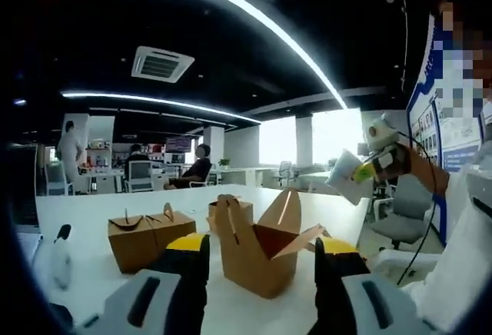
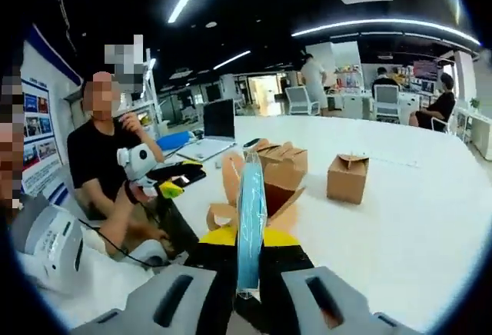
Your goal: Pick up one paper box from the group, open the paper box, and remove the item inside
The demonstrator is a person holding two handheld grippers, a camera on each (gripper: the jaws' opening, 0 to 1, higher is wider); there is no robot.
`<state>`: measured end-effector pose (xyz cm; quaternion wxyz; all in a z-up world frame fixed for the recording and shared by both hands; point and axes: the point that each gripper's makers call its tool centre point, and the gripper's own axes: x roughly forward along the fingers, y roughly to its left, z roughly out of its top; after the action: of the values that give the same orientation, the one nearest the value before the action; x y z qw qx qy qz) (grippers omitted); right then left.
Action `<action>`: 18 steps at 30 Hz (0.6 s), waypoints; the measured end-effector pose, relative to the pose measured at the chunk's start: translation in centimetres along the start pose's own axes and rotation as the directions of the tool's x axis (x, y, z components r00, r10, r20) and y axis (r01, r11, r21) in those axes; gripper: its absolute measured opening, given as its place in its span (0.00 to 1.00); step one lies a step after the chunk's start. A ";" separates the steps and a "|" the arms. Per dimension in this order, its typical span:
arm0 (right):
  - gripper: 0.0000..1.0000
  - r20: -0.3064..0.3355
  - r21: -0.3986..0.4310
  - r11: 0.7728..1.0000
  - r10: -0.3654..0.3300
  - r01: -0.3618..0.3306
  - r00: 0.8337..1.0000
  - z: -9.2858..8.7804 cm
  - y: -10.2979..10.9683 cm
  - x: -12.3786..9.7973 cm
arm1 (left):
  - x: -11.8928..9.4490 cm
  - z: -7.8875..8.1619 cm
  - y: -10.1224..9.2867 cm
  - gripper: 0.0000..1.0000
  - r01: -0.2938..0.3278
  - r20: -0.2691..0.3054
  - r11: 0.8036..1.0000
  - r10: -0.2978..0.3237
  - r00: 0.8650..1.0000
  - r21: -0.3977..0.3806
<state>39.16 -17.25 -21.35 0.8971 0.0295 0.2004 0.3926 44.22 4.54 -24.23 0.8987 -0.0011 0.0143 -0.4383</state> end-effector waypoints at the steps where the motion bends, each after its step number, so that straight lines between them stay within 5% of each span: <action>1: 0.09 -0.001 0.004 1.000 -0.002 0.002 1.000 -0.5 0.0 -0.1 | 0.0 -0.1 -0.2 0.56 0.004 0.003 1.000 -0.004 1.000 -0.006; 8: 0.09 -0.018 0.148 0.989 -0.015 0.018 1.000 -4.6 -0.4 -0.5 | -0.4 -0.7 -1.3 0.54 -0.031 -0.016 0.998 0.032 0.999 0.061; 18: 0.09 0.024 0.349 0.937 0.021 -0.028 1.000 -6.5 -1.5 1.2 | 0.8 -2.7 -2.1 0.53 -0.032 -0.068 0.995 0.039 0.997 0.097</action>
<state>38.50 -18.10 -28.04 0.8747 0.1946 0.2577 0.3614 42.94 2.63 -26.93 0.9043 0.0576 0.0246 -0.4223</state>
